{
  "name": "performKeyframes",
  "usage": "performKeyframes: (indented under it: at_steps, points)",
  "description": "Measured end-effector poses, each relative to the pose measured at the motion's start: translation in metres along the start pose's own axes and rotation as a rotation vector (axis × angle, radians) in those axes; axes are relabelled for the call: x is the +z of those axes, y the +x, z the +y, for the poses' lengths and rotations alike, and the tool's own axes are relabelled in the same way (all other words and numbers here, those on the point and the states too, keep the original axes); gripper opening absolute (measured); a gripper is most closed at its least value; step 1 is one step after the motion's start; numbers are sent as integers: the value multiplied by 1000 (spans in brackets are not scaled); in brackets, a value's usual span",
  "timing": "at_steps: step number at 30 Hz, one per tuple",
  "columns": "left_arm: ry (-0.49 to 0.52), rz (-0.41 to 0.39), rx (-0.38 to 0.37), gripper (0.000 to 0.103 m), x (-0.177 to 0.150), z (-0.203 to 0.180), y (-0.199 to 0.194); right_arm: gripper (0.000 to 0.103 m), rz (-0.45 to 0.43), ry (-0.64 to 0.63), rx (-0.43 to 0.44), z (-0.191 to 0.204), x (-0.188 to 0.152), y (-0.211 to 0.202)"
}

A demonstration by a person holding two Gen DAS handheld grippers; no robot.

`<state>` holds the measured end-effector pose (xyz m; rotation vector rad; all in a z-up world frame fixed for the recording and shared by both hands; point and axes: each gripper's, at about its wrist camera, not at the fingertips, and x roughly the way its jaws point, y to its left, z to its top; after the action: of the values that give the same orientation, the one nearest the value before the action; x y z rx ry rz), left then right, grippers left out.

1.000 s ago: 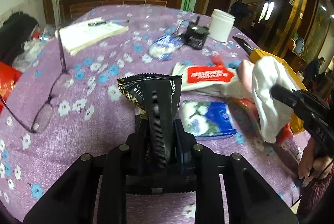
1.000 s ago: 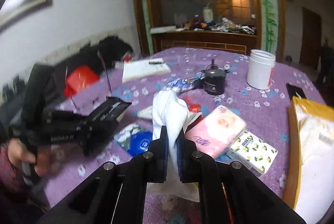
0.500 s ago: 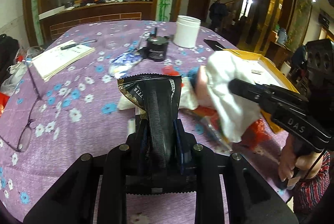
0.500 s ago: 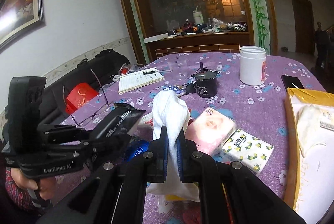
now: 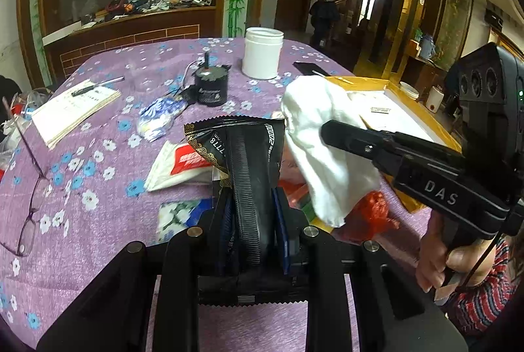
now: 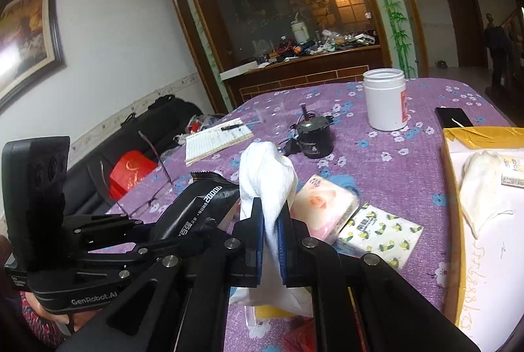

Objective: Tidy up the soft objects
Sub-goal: 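Carry the black bag and white tissue into the box and release both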

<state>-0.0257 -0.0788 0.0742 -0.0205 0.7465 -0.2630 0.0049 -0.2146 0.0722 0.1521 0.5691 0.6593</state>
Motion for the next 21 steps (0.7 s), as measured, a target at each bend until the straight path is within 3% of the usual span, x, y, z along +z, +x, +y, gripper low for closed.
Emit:
performKeyframes:
  at_steps: [11, 21]
  points:
    - [44, -19, -69, 21, 28, -36, 5, 8, -82, 149, -44, -37, 12, -33]
    - [124, 10, -179, 21, 52, -104, 18, 9, -158, 300, -148, -109, 22, -99]
